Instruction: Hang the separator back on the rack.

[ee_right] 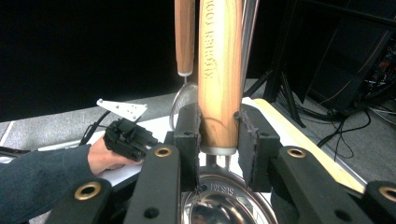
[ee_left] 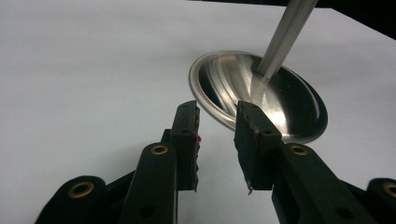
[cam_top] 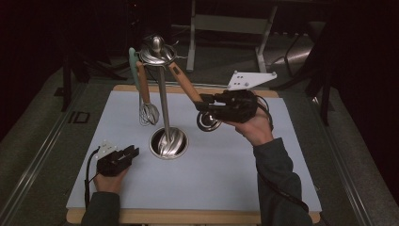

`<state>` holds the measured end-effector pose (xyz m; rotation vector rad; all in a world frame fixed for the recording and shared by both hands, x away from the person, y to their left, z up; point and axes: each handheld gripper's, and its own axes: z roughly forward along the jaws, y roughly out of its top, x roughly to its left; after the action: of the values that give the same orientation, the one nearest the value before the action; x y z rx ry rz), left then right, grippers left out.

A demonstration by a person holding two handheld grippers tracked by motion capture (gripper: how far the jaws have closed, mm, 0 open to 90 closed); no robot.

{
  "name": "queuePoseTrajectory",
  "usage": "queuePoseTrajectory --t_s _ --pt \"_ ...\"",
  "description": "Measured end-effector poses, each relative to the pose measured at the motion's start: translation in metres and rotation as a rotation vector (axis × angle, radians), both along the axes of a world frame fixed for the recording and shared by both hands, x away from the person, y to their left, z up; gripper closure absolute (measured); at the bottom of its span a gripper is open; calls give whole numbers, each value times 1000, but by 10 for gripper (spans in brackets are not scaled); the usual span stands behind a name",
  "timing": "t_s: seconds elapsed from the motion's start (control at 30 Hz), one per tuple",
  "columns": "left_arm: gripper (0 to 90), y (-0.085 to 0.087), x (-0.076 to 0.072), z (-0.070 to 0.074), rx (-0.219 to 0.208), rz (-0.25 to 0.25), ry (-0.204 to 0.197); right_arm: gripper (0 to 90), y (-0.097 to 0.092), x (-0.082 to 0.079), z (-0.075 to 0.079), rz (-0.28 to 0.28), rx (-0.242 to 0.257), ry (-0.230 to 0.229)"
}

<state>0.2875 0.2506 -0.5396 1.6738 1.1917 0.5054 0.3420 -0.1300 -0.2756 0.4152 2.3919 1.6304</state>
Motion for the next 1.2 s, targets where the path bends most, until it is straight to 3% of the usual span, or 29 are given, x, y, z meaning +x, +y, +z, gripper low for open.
queuePoseTrajectory --t_s 0.53,1.2 --pt "701 0 0 0 -1 1 2 709 1 -2 9 21 21 -9" --pt "700 0 1 0 -3 0 5 709 10 -4 6 42 23 -6"
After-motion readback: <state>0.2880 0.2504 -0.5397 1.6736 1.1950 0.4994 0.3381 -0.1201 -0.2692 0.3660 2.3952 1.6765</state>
